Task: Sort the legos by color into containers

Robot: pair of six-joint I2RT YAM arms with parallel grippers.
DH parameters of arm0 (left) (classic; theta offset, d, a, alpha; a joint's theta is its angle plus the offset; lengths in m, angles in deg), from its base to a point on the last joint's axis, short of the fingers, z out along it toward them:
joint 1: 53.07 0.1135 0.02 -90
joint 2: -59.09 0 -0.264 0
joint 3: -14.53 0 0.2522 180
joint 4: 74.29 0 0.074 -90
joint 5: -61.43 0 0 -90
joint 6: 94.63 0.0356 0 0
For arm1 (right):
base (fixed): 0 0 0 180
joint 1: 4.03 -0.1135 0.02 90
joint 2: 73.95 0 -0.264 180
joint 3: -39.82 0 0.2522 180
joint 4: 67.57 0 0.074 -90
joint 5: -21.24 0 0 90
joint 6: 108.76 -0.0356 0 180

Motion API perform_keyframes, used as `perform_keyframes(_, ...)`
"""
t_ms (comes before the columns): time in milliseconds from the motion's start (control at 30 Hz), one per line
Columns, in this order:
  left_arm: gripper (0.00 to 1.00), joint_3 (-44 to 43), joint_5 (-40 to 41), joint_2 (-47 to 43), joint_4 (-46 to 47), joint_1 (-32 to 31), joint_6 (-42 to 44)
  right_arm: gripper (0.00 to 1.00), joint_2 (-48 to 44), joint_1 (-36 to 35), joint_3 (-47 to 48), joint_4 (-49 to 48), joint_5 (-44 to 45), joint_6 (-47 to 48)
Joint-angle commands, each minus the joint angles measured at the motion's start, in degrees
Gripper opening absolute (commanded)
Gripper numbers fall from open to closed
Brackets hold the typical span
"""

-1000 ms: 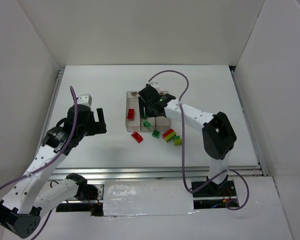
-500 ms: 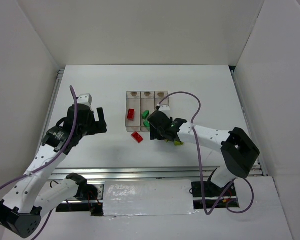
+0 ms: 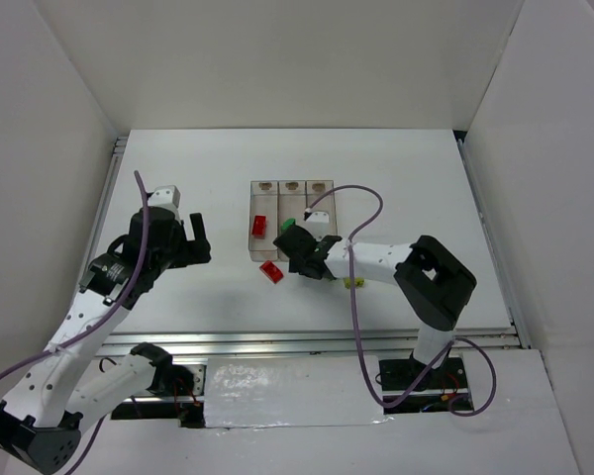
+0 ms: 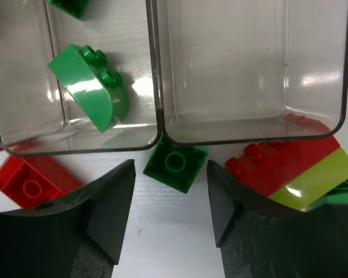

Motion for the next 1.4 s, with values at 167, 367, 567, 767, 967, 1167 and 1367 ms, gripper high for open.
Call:
perform_keyframes(167, 1.00, 0.2, -1.1, -1.2, 1.9, 0.3, 1.8, 0.60, 2.3, -0.2, 2.5, -0.8, 4.2, -2.7)
perform_keyframes(367, 0.99, 0.3, -1.2, -1.0, 1.9, 0.3, 1.8, 0.59, 4.3, -0.2, 2.8, -1.0, 4.3, -3.2)
perform_keyframes(567, 1.00, 0.3, -1.2, -1.1, 1.9, 0.3, 1.8, 0.33, 1.8, -0.7, 1.1, -0.4, 4.4, -4.1)
perform_keyframes(767, 1.00, 0.2, -0.9, -1.0, 1.9, 0.3, 1.7, 0.30, -6.6, -4.8, 0.3, 3.7, 4.9, -4.8)
perform_keyframes(967, 1.00, 0.2, -0.6, -0.9, 1.7, 0.4, 1.5, 0.31, -16.0, -6.1, 1.5, 3.8, 4.4, -0.5)
perform_keyframes(1167, 1.00, 0.2, -0.4, -0.7, 1.6, 0.4, 1.4, 0.32, -7.1, -0.1, 12.5, 4.6, 1.7, 10.5)
perform_keyframes(1367, 0.99, 0.3, -0.6, -0.8, 1.8, 0.4, 1.4, 0.35, 3.6, 7.3, 23.8, 2.4, -7.0, 20.3)
